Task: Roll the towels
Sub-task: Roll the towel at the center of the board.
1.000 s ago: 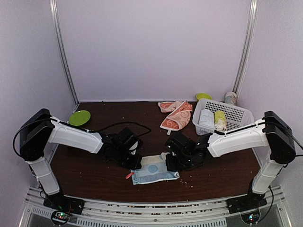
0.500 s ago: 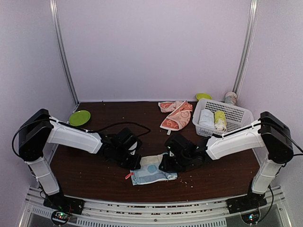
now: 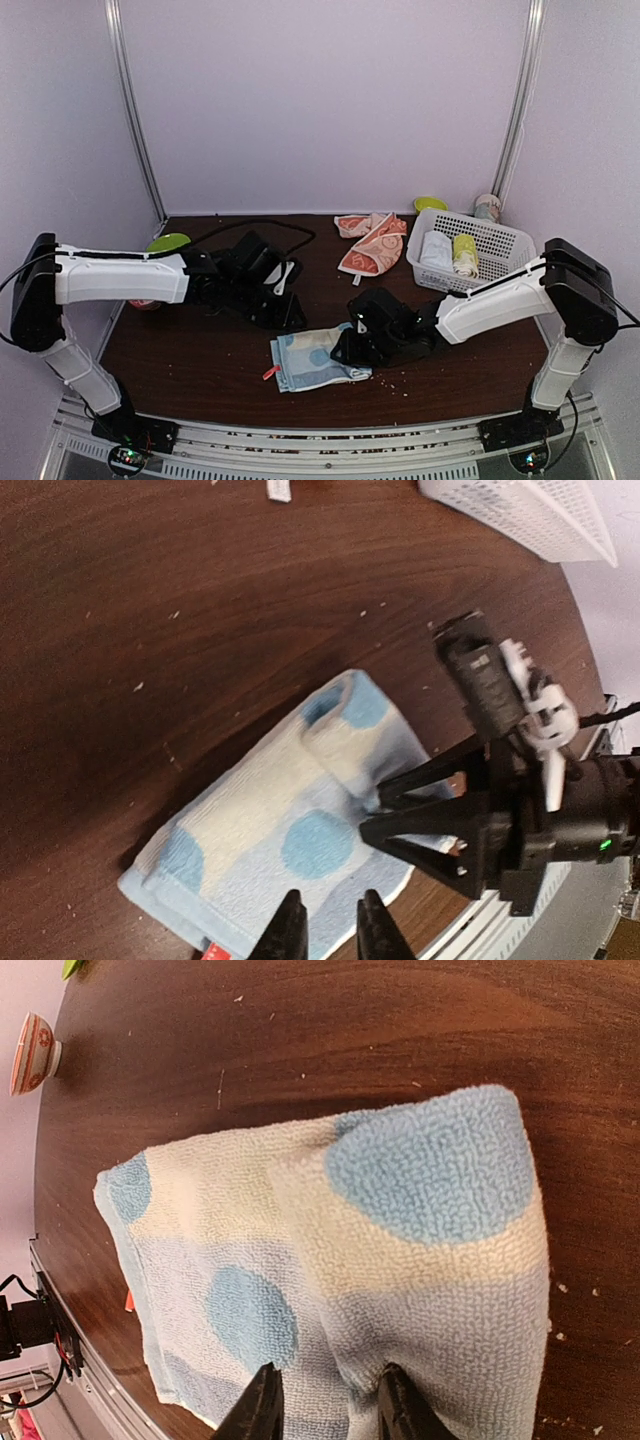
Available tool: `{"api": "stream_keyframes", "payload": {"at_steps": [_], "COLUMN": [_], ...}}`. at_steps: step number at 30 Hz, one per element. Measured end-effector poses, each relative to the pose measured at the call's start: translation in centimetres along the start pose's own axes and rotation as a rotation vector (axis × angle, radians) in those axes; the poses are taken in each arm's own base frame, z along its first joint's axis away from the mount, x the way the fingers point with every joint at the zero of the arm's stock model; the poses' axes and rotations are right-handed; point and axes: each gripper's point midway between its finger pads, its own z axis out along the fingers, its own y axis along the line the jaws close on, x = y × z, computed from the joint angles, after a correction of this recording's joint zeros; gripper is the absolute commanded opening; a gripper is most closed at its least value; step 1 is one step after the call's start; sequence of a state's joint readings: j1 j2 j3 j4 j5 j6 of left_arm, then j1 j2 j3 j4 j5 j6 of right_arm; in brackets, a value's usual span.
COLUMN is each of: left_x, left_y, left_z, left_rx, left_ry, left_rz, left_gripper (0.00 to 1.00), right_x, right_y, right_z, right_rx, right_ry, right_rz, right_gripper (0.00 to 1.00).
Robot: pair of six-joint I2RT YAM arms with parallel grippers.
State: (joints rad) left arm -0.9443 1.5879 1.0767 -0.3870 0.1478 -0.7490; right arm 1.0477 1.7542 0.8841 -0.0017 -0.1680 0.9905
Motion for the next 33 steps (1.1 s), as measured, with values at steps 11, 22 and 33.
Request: {"api": "stream_keyframes", "payload": {"at_steps": [11,22,33], "left_x": [-2.2,-1.4,0.3], "left_y": [-2.6,-2.9,-1.2], "left_z": [5.3,8.5,11.7], "left_rx": [0.07,0.111,0.089], "left_ry": [0.068,0.139,0.197], "left_rz": [0.009,0.004,-0.021], "left_gripper": [0.02,0.0,0.0], "right_x": [-0.1,-0.1,0.1], "right_y": [-0.1,-0.1,-0.3], "right_z": [0.0,0.0,-0.6], "right_rx": [-0.002,-0.003,0.004], "right_ry": [-0.01,-0.012,-0.006], "right_rz": [-0.019,-0.026,-0.047], "right_gripper": [0.34,0.34,0.37]}}
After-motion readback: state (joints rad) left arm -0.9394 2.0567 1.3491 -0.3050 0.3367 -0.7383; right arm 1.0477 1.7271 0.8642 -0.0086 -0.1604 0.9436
